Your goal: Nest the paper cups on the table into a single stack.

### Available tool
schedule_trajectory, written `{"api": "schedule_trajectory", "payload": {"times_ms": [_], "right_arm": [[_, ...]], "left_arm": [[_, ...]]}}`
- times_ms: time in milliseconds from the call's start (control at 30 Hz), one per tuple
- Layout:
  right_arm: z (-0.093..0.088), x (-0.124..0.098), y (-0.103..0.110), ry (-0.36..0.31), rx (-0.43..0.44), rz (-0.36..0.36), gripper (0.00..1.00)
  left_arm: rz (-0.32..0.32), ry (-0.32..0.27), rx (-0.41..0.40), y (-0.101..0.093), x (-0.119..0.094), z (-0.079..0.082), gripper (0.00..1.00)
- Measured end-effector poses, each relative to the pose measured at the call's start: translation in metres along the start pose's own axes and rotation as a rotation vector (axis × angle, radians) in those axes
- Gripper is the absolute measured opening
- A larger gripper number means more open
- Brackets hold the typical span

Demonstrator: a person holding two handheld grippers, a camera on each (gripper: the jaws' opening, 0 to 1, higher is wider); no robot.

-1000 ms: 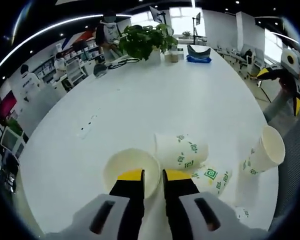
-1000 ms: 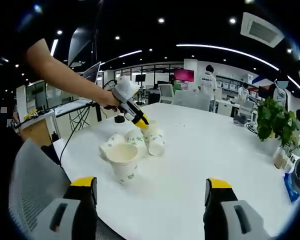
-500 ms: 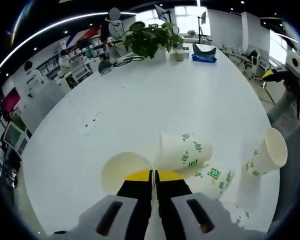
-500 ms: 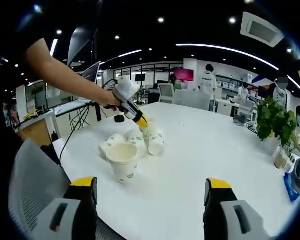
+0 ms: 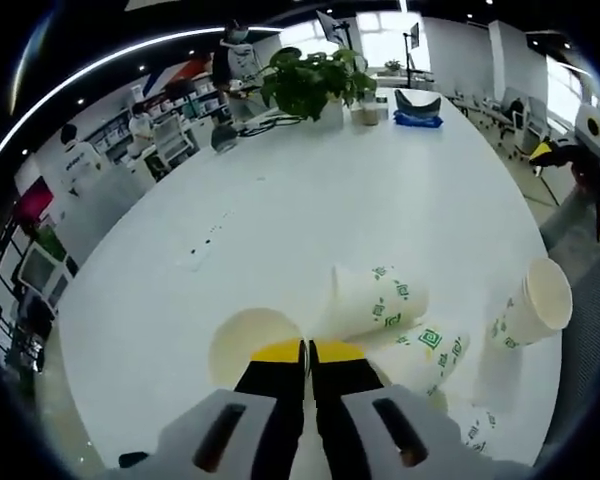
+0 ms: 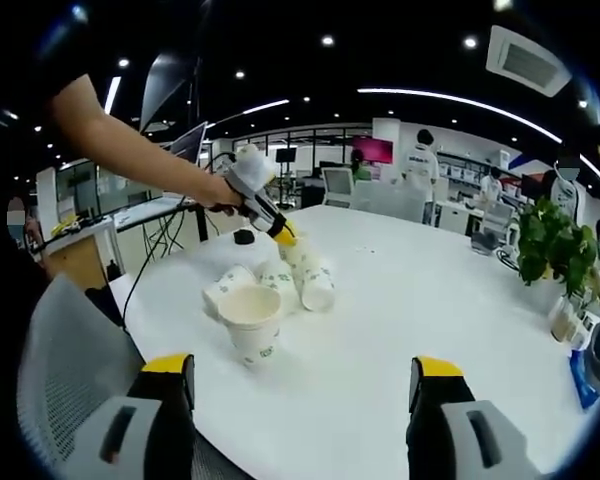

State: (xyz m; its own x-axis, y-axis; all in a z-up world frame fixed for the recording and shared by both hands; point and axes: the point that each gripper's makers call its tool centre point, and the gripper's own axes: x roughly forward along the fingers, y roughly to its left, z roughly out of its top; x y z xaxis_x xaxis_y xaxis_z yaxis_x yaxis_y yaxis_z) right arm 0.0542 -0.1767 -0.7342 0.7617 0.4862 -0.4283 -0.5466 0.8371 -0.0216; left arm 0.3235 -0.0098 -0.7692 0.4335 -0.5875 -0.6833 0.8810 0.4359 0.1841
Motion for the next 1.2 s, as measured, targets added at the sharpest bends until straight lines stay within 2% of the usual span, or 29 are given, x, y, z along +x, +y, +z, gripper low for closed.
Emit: {"api": "schedule_trajectory", "payload": {"times_ms": [133,233,433,533,800,833,967,1133,1200], "right_arm": [[0.001,-0.001,0.0,-0.007,-0.003,-0.002,0.9],[0.003,-0.001,-0.001,-0.015,-0.001,-0.003,0.9],[0.004,-0.001,0.002,-0.02,-0.011,0.005,0.9],[0.004,-0.001,0.002,-0.022,-0.013,0.007,0.9],[0.005,-0.002,0.001,-0.028,-0.012,0.003,0.9],[0.005,-0.002,0.001,-0.029,-0.013,0.002,0.9],[0.006,-0.002,0.0,-0.033,-0.012,-0.004,0.9],[0.006,-0.002,0.0,-0.034,-0.016,-0.006,0.9],[0.006,-0.002,0.001,-0.034,-0.017,-0.004,0.9]], "left_arm": [[0.016,-0.008,-0.007,0.002,-0.008,0.006,0.0],[0.025,-0.015,-0.008,-0.004,-0.021,0.01,0.0],[0.018,-0.045,-0.017,-0.008,-0.032,0.018,0.0],[0.022,-0.048,-0.004,-0.015,-0.041,0.023,0.0],[0.029,-0.057,0.018,-0.018,-0.056,0.032,0.0],[0.028,-0.062,0.019,-0.02,-0.062,0.038,0.0],[0.017,-0.07,0.04,-0.028,-0.071,0.046,0.0],[-0.015,-0.1,0.06,-0.049,-0.09,0.065,0.0],[-0.031,-0.11,0.079,-0.051,-0.095,0.068,0.0]]}}
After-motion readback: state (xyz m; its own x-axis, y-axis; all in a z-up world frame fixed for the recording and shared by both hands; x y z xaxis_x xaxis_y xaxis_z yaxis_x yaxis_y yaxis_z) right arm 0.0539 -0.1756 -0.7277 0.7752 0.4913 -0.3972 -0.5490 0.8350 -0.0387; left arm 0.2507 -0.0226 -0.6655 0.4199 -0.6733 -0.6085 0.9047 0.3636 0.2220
